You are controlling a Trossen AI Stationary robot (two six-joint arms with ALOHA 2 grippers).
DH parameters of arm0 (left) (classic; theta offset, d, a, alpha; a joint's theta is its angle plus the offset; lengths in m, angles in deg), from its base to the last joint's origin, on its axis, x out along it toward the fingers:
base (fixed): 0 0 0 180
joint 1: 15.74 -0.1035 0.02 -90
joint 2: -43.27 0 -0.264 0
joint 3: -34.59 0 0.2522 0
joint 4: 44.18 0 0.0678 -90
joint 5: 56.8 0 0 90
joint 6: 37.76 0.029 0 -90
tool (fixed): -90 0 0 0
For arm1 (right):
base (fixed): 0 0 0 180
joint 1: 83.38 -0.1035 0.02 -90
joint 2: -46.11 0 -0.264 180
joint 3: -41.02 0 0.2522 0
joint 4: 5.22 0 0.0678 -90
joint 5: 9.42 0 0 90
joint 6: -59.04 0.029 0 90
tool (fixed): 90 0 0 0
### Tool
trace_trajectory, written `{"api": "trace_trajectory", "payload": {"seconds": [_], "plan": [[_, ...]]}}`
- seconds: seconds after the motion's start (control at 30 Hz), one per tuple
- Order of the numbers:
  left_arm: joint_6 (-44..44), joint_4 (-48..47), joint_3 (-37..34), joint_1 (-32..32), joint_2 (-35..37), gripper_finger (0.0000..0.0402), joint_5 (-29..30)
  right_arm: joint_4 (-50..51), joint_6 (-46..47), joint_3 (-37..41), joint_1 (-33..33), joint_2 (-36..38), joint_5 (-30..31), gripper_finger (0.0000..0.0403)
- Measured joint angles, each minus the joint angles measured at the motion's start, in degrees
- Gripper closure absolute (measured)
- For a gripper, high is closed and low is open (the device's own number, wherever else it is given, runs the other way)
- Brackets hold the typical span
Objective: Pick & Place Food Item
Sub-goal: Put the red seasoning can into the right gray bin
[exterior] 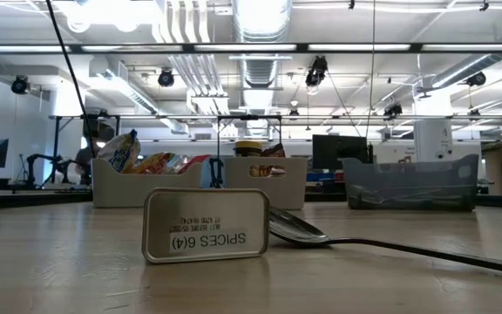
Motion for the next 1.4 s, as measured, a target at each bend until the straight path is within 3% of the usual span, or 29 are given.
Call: {"api": "trace_trajectory", "payload": {"seconds": [0.2,0.67,0.77,0.93,1.1,1.4], "plan": [[0.04,0.07,-0.02,0.03,0.00,0.0124,-1.14,0.07,-3.83,-0.01,-0.05,-0.52,-0.04,0.0199],[0.44,0.07,-0.02,-0.01,0.00,0.0124,-1.87,-0.80,-0.95,-0.01,0.48,0.00,-0.25,0.0197],[0.44,0.05,-0.02,-0.01,0.00,0.0124,-2.15,-2.26,0.30,0.01,0.44,0.00,-0.30,0.0177],[0.44,0.05,-0.02,-0.01,0.00,0.0124,-2.17,-3.25,0.63,0.01,0.44,-0.14,-0.18,0.0110],[0.42,0.73,-0.02,-0.12,0.00,0.0124,-2.17,-3.93,-5.41,0.03,0.15,-1.02,0.77,0.0059],[0.42,1.36,-0.02,-0.51,0.00,0.0124,-2.66,-6.69,-14.93,0.05,-0.31,-2.63,3.00,0.0047]]}}
